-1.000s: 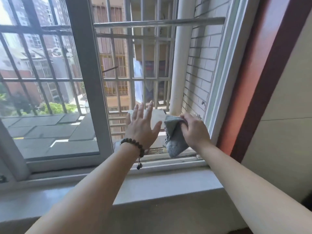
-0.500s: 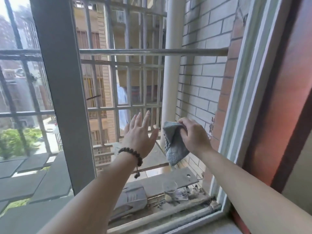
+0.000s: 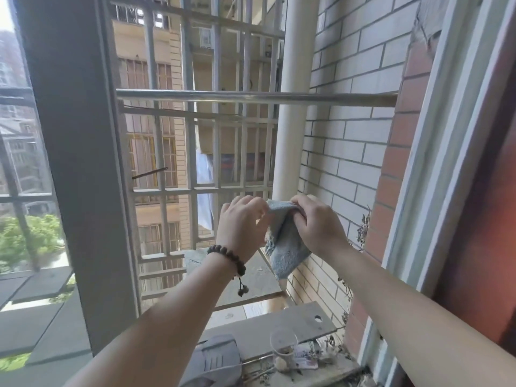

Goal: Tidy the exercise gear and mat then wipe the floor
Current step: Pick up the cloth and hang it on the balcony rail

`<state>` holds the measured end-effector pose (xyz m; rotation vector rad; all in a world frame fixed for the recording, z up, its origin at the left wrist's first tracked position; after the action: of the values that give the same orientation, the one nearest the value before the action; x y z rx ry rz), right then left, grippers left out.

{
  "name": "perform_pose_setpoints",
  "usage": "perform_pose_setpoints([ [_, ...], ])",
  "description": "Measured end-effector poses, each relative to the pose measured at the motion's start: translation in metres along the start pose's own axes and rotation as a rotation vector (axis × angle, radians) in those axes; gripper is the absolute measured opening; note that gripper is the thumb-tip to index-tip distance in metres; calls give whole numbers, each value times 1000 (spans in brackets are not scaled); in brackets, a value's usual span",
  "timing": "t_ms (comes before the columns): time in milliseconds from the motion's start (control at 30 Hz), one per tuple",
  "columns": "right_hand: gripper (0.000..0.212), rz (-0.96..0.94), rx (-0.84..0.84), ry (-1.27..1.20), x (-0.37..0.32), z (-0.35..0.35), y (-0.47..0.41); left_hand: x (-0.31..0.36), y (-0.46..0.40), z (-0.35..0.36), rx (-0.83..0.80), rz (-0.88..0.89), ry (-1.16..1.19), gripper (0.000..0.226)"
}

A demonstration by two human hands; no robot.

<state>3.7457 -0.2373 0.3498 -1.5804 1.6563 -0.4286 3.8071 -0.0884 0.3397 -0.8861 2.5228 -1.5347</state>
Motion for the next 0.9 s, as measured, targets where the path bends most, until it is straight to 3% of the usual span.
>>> perform_pose_setpoints([
  [200,18,-16,-29,-76,15,-5,-8,11,-37,-2,-108,-82,310,6],
  [300,25,-24,-29,-121,19,-11,-12,14,-56,0,-141,-99,351,12],
  [433,38,49,-74,-371,18,-18,-18,25,-71,3,-228,-100,386,13],
  [600,9,173,-109,-658,16,-25,-27,30,-72,-1,-235,-110,501,10],
  [833,11,218,-64,-757,18,-32,-43,20,-38,17,-407,-326,632,21],
  [900,13,215,-44,-744,18,-36,-45,20,-32,22,-391,-340,662,15],
])
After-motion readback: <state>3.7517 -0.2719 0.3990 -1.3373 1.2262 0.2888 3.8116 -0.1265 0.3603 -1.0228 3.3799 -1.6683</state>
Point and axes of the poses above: each hand's wrist, its own y-axis away from the middle knuckle, its own z-axis out of the palm, x = y × z, the point moved 4 cm from there along -y, towards the middle knuckle, and after that the axes turned 4 degrees about z, right-handed, at the moved point
